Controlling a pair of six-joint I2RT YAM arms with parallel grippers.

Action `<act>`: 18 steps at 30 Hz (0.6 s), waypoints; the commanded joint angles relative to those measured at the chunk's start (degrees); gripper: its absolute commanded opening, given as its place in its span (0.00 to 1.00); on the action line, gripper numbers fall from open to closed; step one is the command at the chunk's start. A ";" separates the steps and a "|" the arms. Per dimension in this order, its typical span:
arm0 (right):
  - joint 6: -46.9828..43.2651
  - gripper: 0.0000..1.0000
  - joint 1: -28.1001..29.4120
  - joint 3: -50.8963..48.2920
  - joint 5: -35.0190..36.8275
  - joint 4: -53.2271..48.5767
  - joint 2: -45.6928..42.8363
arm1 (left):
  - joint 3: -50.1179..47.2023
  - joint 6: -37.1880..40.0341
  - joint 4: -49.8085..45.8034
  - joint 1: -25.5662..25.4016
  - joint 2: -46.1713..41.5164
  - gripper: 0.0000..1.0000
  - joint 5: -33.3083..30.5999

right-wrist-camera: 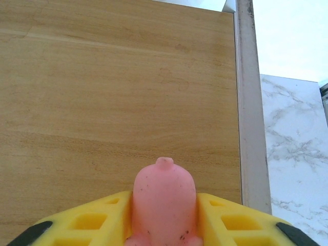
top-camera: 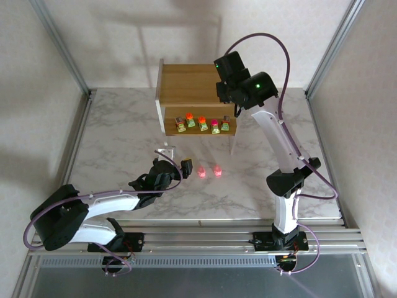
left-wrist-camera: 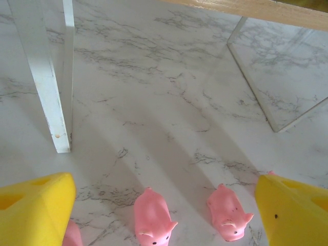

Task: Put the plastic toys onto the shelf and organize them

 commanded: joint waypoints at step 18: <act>-1.83 0.44 -0.85 3.37 -0.22 -0.88 1.49 | 1.29 0.92 -0.65 0.01 0.56 0.90 -0.41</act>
